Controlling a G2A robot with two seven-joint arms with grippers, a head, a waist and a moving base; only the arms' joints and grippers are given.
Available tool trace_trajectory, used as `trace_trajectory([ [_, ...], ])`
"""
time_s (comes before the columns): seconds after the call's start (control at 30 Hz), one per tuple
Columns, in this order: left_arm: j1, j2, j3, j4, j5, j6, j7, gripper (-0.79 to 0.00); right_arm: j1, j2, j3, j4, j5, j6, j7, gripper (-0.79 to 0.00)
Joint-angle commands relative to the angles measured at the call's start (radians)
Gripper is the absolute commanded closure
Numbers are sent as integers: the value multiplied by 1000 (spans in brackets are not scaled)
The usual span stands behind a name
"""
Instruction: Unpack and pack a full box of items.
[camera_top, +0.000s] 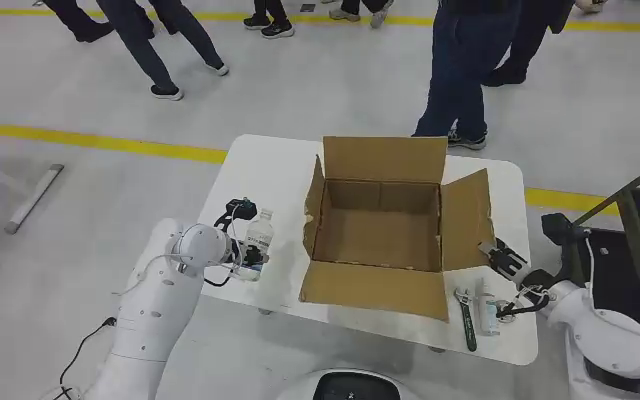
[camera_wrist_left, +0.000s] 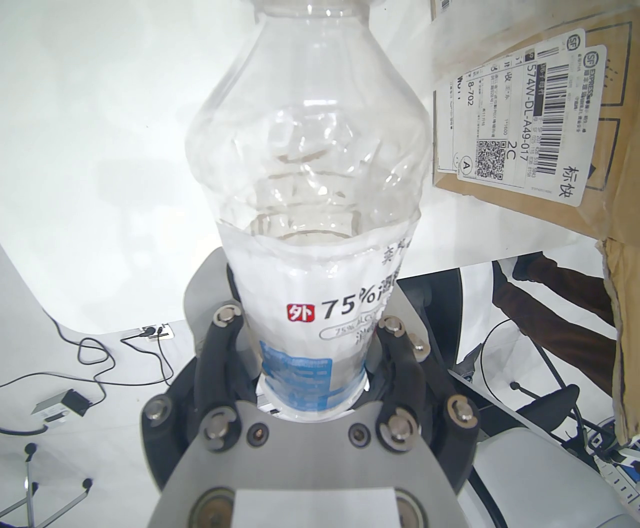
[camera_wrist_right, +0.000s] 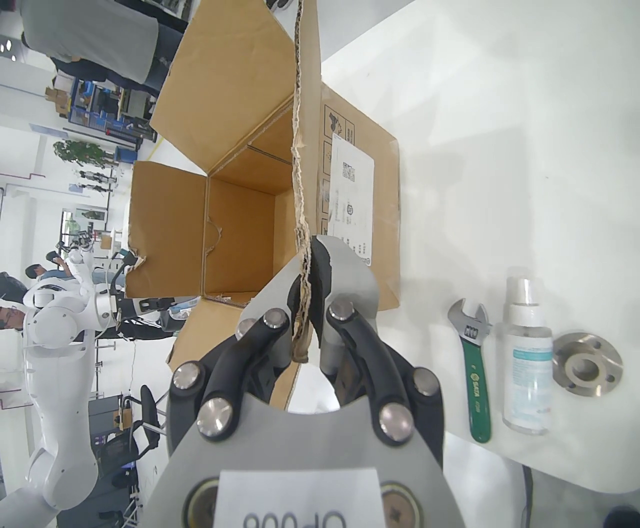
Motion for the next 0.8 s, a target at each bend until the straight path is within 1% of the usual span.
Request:
trace_trajectory([
  [0.0, 0, 0, 0, 0, 0, 0, 0, 0, -27, 0, 0, -10, 9, 8, -5, 0],
  [0.17, 0, 0, 0, 0, 0, 0, 0, 0, -73, -2, -18, -23, 78, 37, -5, 0],
  [0.43, 0, 0, 0, 0, 0, 0, 0, 0, -110, 2, -42, -54, 95, 48, -27, 0],
  [0.47, 0, 0, 0, 0, 0, 0, 0, 0, -110, 3, -42, -56, 97, 48, -30, -243],
  [0.5, 0, 0, 0, 0, 0, 0, 0, 0, -110, 4, -40, -59, 100, 47, -33, -616],
  [0.53, 0, 0, 0, 0, 0, 0, 0, 0, -109, 4, -36, -60, 107, 50, -39, -785],
  [0.67, 16, 4, -4, -24, 1, -2, 32, 0, -102, 7, -8, -72, 148, 45, -60, -785],
  [0.77, 16, 12, -29, -85, -12, -4, 19, 0, -95, 9, 32, -90, 200, 24, -86, -785],
])
